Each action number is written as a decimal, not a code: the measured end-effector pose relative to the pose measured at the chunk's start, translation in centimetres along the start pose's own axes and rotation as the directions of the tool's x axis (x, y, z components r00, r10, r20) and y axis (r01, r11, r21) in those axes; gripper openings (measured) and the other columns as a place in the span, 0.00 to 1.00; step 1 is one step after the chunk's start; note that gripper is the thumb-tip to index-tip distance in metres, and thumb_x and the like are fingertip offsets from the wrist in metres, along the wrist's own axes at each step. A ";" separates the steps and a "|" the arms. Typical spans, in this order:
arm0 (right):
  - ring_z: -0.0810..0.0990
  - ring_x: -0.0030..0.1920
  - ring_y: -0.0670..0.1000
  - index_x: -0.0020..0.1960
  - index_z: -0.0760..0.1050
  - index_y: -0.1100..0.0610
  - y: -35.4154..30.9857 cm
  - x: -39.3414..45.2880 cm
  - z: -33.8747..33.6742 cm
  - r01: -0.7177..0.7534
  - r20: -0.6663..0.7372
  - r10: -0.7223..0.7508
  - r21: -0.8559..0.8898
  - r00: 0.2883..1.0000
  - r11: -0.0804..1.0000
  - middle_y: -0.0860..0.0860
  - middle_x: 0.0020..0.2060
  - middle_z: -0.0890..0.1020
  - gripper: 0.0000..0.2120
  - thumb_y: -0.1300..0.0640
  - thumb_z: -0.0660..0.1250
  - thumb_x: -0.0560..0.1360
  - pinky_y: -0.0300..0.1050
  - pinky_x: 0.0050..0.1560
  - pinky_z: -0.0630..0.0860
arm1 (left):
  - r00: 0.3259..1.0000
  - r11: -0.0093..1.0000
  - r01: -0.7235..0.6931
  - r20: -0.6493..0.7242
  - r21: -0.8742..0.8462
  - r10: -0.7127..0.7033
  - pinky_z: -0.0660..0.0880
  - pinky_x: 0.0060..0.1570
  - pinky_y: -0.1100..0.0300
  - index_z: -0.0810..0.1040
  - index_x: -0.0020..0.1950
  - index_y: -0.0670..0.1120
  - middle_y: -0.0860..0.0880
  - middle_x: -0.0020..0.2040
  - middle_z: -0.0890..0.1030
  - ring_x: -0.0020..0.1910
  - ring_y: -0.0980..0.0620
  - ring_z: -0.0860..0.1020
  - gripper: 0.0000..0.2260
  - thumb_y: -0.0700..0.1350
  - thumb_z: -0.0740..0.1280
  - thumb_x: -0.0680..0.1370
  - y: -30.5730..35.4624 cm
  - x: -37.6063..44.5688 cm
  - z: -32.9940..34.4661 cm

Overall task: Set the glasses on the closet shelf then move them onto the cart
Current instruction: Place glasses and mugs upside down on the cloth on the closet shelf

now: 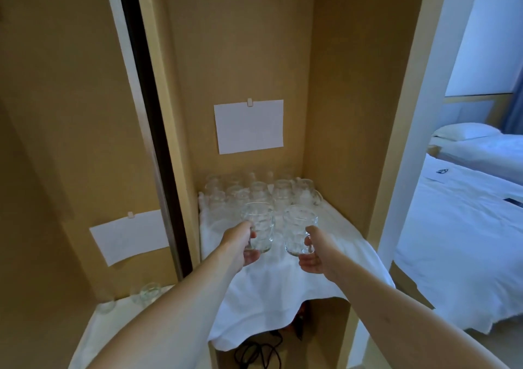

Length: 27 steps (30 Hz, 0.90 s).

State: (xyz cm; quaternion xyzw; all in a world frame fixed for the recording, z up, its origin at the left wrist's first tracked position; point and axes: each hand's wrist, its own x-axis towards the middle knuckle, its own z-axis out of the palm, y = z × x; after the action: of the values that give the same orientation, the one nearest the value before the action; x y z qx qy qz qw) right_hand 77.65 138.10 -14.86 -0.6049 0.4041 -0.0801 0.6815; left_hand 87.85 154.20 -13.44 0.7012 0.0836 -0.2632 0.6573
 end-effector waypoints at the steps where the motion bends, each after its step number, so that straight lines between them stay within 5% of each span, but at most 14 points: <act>1: 0.79 0.36 0.58 0.48 0.74 0.62 -0.2 0.5 0.2 -0.002 -0.008 0.001 -0.003 1.000 1.000 0.61 0.40 0.80 0.15 0.49 0.61 0.80 0.46 0.34 0.81 | 1.000 1.000 0.007 0.006 0.004 -0.007 0.81 0.36 0.56 0.77 0.42 0.44 0.40 0.50 0.76 0.38 0.43 0.79 0.10 0.49 0.66 0.78 0.1 0.7 0.2; 17: 0.80 0.34 0.58 0.45 0.73 0.61 -0.3 8.8 0.8 -0.060 -0.094 0.064 0.044 0.994 0.997 0.60 0.39 0.78 0.14 0.50 0.62 0.80 0.52 0.43 0.83 | 0.998 0.998 0.058 0.034 0.008 -0.058 0.81 0.41 0.53 0.77 0.44 0.42 0.43 0.44 0.76 0.35 0.43 0.78 0.10 0.49 0.67 0.78 0.1 10.5 3.9; 27: 0.82 0.39 0.61 0.46 0.77 0.63 -0.2 15.9 -0.1 -0.091 -0.013 0.091 -0.008 0.996 0.996 0.62 0.41 0.81 0.16 0.50 0.65 0.80 0.55 0.47 0.84 | 0.990 0.968 0.139 0.027 -0.209 -0.136 0.79 0.38 0.53 0.75 0.42 0.40 0.44 0.37 0.72 0.32 0.44 0.75 0.12 0.47 0.66 0.81 -1.9 14.9 7.9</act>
State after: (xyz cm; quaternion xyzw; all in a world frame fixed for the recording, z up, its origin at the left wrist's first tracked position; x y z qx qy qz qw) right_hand 88.21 128.44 -21.89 -0.5880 0.4359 -0.0510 0.6794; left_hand 97.53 143.42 -22.20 0.6186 0.1552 -0.3021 0.7086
